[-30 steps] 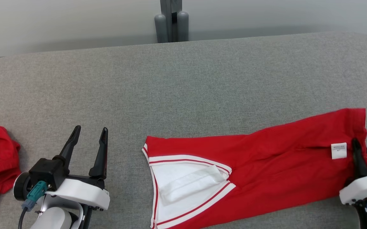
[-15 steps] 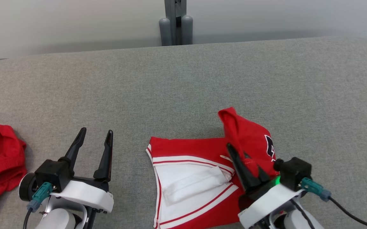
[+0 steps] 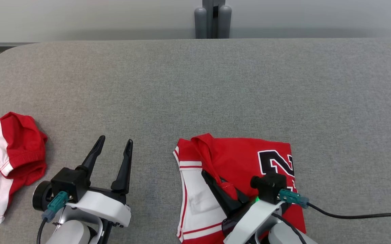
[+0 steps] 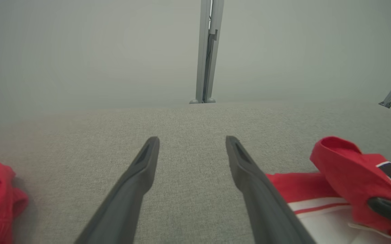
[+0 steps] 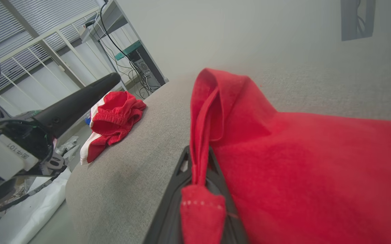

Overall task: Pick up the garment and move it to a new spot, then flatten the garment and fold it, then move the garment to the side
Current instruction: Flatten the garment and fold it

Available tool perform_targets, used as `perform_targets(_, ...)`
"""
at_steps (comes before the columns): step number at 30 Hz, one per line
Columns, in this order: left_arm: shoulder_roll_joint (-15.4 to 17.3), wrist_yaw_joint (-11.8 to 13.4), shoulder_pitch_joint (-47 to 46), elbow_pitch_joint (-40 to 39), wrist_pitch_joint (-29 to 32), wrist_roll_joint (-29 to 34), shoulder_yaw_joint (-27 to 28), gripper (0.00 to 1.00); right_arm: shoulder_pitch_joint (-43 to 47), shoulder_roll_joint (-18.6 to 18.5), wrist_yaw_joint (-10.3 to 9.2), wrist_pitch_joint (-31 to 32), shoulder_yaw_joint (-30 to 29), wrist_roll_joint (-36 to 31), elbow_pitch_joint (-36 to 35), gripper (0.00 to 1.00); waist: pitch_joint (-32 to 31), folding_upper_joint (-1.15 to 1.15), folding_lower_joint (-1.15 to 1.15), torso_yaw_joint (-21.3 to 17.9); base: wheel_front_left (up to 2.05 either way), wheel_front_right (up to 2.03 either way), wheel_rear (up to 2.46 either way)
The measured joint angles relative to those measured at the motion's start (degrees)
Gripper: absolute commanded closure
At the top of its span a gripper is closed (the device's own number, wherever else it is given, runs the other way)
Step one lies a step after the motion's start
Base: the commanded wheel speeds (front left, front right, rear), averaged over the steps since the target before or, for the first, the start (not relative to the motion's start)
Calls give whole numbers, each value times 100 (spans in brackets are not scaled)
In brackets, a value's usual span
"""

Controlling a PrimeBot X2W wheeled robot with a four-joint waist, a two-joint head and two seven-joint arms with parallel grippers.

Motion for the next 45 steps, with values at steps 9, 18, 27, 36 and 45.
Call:
perform_targets(9,-35,0,-110,35,13,0,-46,0,-242,0,0,-47,644,966,-192,0,122,0,0,-27,0,0,0)
perform_targets(18,-38,11,-107,68,-9,-18,41,0,-152,12,0,-51,408,1115,-1449,0,77,0,0,-244,0,0,0)
perform_targets(27,-7,138,4,-38,-44,-22,334,0,531,-25,0,-64,-1768,-54,-2357,0,-160,0,0,-429,0,0,0)
perform_targets(36,-2,220,224,-205,-59,-9,610,0,1032,-603,0,41,-3723,-1597,-2168,0,-378,0,0,-503,0,0,0)
perform_targets(45,-49,313,619,-385,-60,94,854,0,1683,-693,0,204,-4254,-2117,-1786,0,-628,0,0,-456,0,0,0)
